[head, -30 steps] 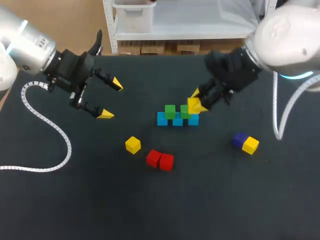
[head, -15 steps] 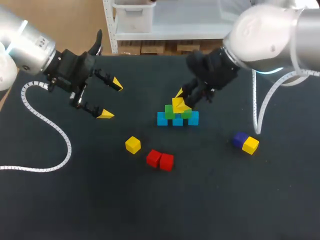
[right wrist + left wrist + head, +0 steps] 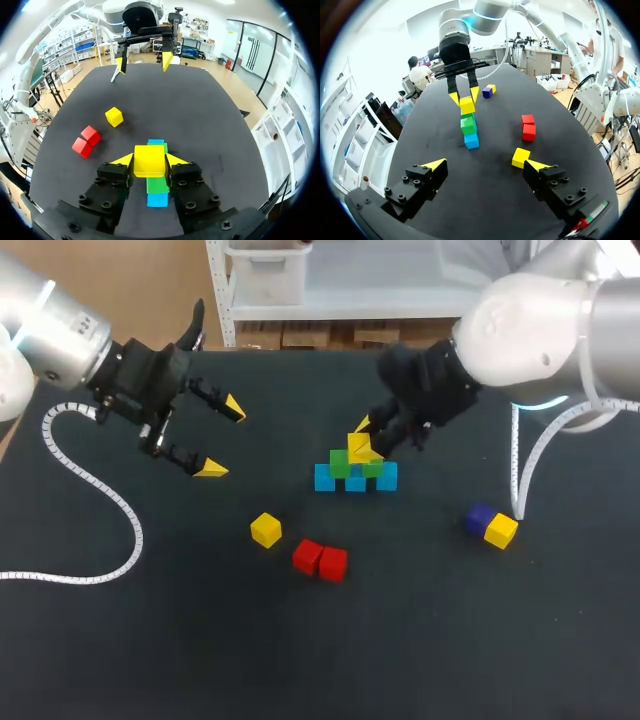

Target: Place the blue cubes, place green cubes on the blue cubes, place the yellow cubes on the green cubes, then place the red cubes on the yellow cubes, and place purple cube on the red cubes.

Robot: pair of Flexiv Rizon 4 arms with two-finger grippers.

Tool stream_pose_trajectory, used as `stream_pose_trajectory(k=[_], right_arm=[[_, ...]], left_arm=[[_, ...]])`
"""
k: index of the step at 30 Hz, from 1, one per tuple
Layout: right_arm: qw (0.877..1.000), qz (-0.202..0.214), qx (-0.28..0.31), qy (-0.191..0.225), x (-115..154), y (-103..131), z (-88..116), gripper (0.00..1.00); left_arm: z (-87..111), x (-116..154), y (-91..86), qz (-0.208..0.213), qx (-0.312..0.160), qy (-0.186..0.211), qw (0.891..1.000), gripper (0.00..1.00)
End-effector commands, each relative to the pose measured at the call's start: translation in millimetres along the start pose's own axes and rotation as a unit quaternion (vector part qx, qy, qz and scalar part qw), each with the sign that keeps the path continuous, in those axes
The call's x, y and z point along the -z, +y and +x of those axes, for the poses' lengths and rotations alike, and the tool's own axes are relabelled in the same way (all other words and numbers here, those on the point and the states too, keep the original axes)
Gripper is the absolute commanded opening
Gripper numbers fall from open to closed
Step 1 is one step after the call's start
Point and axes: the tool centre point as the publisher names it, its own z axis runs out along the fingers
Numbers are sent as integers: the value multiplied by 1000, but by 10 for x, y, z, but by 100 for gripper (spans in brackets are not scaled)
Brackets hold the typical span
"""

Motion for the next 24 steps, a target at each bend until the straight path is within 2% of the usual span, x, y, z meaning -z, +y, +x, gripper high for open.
stream_pose_trajectory(k=[1,24], right_arm=[[1000,13,3,-7,3,55,12,0],[1000,14,7,-6,-42,-90,19,0]], left_arm=[[11,-1,0,-1,-1,-1,1000,100],[11,-1,0,-1,-1,-1,1000,100]])
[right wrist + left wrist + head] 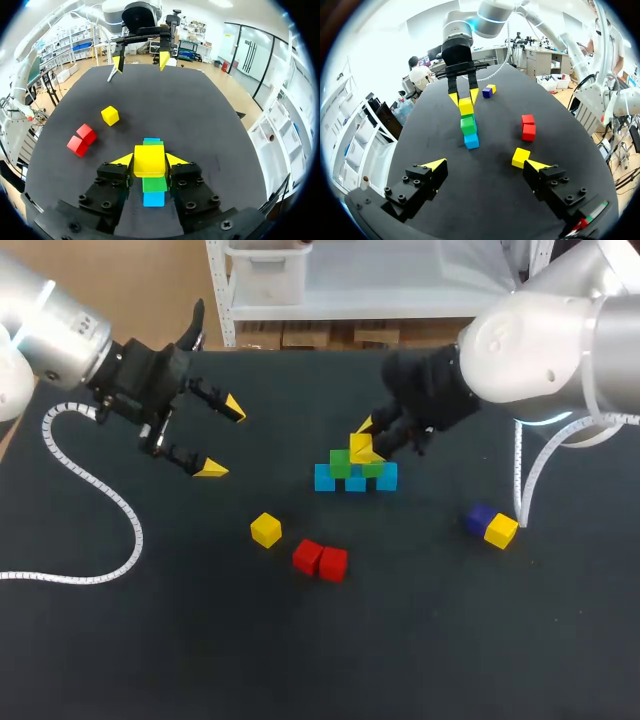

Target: Place the blue cubes, place green cubes on the blue cubes, place the yellow cubes on the green cubes, then place the red cubes on the yellow cubes, and place purple cube on the red cubes.

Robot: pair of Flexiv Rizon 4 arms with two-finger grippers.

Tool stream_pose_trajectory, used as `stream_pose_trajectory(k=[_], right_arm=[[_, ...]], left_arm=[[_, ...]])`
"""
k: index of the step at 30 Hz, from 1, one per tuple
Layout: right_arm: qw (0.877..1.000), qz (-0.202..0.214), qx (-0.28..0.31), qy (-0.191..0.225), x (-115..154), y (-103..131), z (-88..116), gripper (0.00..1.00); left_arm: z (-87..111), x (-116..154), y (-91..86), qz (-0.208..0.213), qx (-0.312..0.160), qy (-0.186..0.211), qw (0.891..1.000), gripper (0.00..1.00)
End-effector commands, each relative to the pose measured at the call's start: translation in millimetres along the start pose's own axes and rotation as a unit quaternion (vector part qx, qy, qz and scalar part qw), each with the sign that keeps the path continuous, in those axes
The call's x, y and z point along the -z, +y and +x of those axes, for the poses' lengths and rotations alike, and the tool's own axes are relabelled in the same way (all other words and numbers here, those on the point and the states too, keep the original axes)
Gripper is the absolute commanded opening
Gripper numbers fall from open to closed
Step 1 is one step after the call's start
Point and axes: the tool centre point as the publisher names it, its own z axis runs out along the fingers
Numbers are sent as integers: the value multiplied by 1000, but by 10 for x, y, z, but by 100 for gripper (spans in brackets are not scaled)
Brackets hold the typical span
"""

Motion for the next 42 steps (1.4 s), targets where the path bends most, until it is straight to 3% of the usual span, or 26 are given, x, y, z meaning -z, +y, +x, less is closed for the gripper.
stream_pose_trajectory(k=[1,42], right_arm=[[1000,-4,0,0,-25,-43,-16,0],[1000,-6,-11,6,-63,-54,12,0]], left_arm=[[11,-1,0,-1,-1,-1,1000,100],[11,-1,0,-1,-1,-1,1000,100]])
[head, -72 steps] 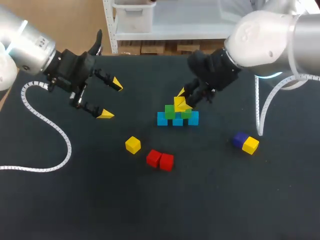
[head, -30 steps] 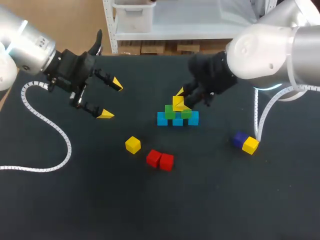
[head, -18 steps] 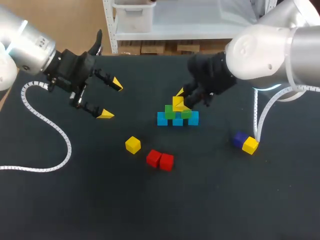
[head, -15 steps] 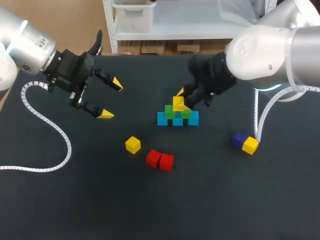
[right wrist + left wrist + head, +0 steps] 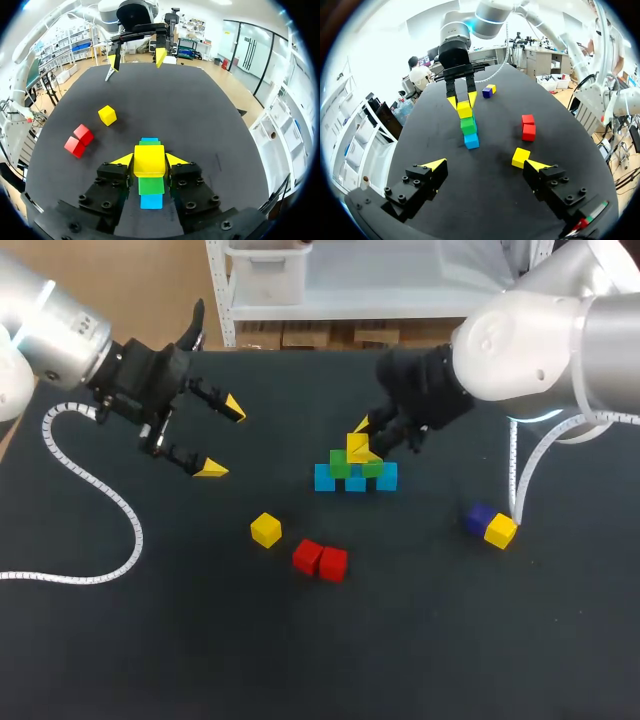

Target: Place the blue cubes, place green cubes on the blue cubes, place the yellow cubes on the green cubes, then place the red cubes on the yellow cubes, and place purple cube on the red cubes.

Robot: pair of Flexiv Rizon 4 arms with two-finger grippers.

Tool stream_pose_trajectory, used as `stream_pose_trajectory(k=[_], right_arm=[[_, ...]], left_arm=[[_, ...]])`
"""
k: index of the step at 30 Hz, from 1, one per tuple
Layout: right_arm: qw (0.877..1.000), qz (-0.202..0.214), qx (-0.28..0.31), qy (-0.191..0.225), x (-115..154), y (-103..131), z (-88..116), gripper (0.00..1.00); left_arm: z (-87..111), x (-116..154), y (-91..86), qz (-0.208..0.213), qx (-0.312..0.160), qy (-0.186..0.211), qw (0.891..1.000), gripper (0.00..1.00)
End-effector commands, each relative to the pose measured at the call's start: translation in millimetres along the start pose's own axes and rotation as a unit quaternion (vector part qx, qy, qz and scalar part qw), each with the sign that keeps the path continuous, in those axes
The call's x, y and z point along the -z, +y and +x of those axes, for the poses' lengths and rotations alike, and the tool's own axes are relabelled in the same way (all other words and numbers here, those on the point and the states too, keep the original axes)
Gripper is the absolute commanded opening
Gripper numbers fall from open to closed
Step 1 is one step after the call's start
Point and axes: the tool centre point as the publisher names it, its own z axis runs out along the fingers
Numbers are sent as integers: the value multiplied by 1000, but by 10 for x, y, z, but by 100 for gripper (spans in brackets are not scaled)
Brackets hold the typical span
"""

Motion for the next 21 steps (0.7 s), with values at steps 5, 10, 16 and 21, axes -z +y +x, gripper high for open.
stream_pose_trajectory(k=[5,10,16,21], right_arm=[[1000,-2,-2,1,-8,-11,2,8],[1000,-3,-3,1,-17,-10,8,13],[1000,-3,-3,1,-23,-12,6,17],[1000,-4,-3,1,-36,-15,3,20]], left_arm=[[11,-1,0,-1,-1,-1,1000,100],[11,-1,0,-1,-1,-1,1000,100],[11,-1,0,-1,-1,-1,1000,100],[11,-1,0,-1,-1,-1,1000,100]])
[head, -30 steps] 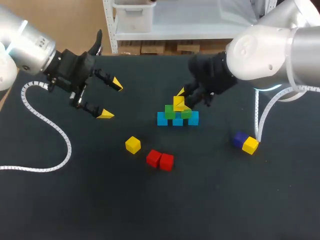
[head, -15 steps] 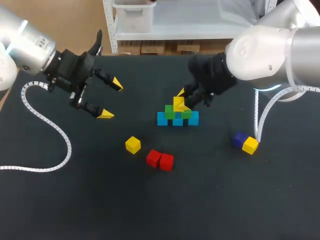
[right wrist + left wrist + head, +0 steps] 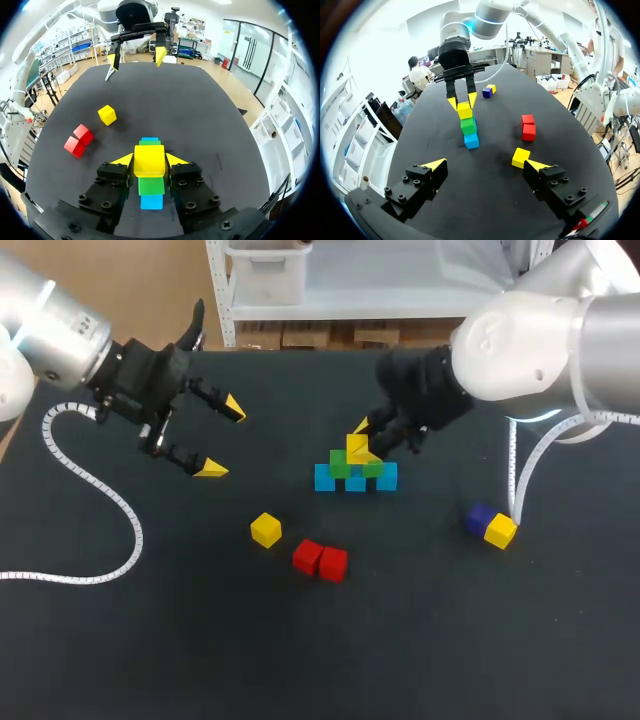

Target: Place the blue cubes, place green cubes on the blue cubes, place the yellow cubes on the green cubes, then place the red cubes on the yellow cubes, and place purple cube on the red cubes.

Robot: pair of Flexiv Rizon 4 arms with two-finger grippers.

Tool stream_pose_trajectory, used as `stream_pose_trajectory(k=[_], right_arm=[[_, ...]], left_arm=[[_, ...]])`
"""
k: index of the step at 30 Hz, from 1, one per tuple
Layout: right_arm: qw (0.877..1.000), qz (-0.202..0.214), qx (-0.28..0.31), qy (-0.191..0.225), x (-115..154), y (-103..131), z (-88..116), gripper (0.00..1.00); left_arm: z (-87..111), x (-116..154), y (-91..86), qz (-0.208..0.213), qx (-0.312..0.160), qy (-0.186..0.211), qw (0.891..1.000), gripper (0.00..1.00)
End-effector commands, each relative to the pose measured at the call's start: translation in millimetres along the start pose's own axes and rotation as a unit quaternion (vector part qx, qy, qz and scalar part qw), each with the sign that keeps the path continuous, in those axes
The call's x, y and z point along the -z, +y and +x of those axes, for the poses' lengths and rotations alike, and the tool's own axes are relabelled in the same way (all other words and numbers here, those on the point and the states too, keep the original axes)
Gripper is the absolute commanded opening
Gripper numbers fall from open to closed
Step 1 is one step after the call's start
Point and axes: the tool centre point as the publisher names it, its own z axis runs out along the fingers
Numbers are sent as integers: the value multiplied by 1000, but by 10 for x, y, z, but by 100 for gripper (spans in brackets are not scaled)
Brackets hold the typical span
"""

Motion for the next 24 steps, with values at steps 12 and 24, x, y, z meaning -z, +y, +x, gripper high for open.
stream_pose_trajectory(k=[12,24], right_arm=[[1000,-3,-1,0,-25,-27,-12,29],[1000,-4,-3,1,-28,-42,1,32]], left_arm=[[11,-1,0,-1,-1,-1,1000,100],[11,-1,0,-1,-1,-1,1000,100]])
